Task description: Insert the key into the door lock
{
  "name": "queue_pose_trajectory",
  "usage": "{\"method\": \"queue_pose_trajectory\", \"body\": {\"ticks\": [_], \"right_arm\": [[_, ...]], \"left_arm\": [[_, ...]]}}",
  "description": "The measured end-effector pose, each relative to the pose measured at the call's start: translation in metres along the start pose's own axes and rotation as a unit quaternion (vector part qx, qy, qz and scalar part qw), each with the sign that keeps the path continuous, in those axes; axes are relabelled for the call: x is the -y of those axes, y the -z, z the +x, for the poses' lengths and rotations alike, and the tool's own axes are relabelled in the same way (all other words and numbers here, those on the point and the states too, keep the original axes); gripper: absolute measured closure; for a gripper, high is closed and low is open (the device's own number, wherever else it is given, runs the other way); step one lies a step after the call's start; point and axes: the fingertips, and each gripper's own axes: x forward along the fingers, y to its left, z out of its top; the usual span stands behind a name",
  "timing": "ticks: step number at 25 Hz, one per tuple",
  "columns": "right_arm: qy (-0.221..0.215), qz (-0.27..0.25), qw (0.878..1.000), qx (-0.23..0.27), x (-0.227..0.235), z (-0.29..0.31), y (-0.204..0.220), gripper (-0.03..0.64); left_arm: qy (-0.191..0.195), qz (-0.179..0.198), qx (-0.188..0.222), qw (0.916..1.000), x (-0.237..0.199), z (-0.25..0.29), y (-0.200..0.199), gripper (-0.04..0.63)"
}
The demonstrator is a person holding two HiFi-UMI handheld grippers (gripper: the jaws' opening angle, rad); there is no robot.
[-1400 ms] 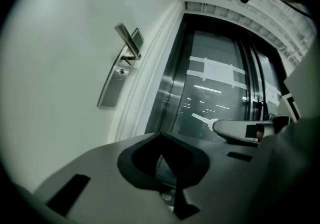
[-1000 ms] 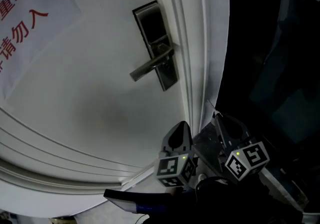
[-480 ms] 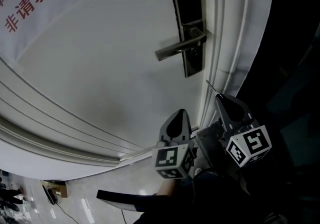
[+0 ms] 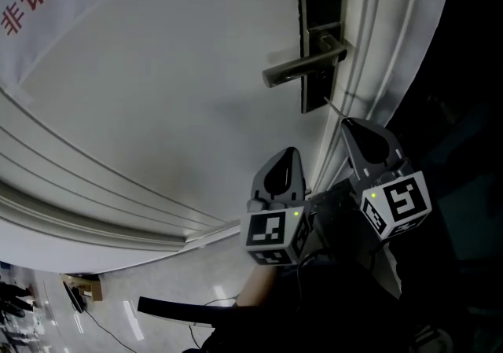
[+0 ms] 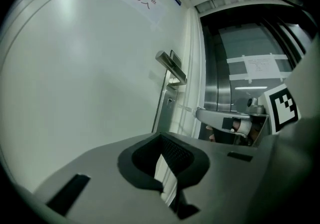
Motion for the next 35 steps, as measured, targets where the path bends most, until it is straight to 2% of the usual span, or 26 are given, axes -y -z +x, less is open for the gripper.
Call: {"method": "queue_pose_trajectory", "body": {"ticks": [5, 9, 11, 14, 16, 19, 21, 23, 28, 35], "right_arm": [[0.022, -0.096, 0.995, -0.024, 0.013, 0.011, -0.01, 0.604], [0.037, -0.208, 0.976, -0.045, 0.019, 0.02, -0.015, 0.604], [0.039, -0.265, 0.962, -0.055, 0.019, 0.023, -0.015, 0.604], [0.057, -0.357, 0.929, -0.073, 0.02, 0.029, -0.015, 0.604], [0.069, -0.405, 0.908, -0.081, 0.021, 0.031, -0.016, 0.604], [0.077, -0.453, 0.884, -0.092, 0.021, 0.034, -0.015, 0.604], [0.081, -0.48, 0.868, -0.101, 0.02, 0.036, -0.013, 0.604], [0.081, -0.496, 0.858, -0.108, 0.019, 0.037, -0.011, 0.604], [0.09, -0.517, 0.843, -0.12, 0.021, 0.04, -0.009, 0.604], [0.096, -0.531, 0.831, -0.132, 0.022, 0.045, -0.007, 0.604]], "left_arm": [[0.044, 0.018, 0.02, 0.9987, 0.008, 0.021, -0.015, 0.595], [0.066, 0.021, 0.021, 0.9974, 0.015, 0.037, -0.021, 0.595], [0.076, 0.008, 0.018, 0.9969, 0.017, 0.043, -0.02, 0.595], [0.081, -0.009, 0.012, 0.9966, 0.016, 0.05, -0.018, 0.595], [0.077, -0.006, 0.008, 0.9969, 0.013, 0.053, -0.015, 0.595], [0.074, 0.003, 0.005, 0.9972, 0.008, 0.057, -0.01, 0.595], [0.07, 0.003, 0.001, 0.9975, 0.006, 0.057, -0.011, 0.595], [0.071, 0.001, -0.002, 0.9975, 0.007, 0.057, -0.011, 0.595], [0.08, 0.005, -0.004, 0.9968, 0.01, 0.058, -0.008, 0.595], [0.089, 0.011, -0.009, 0.9959, 0.014, 0.06, -0.006, 0.595]]}}
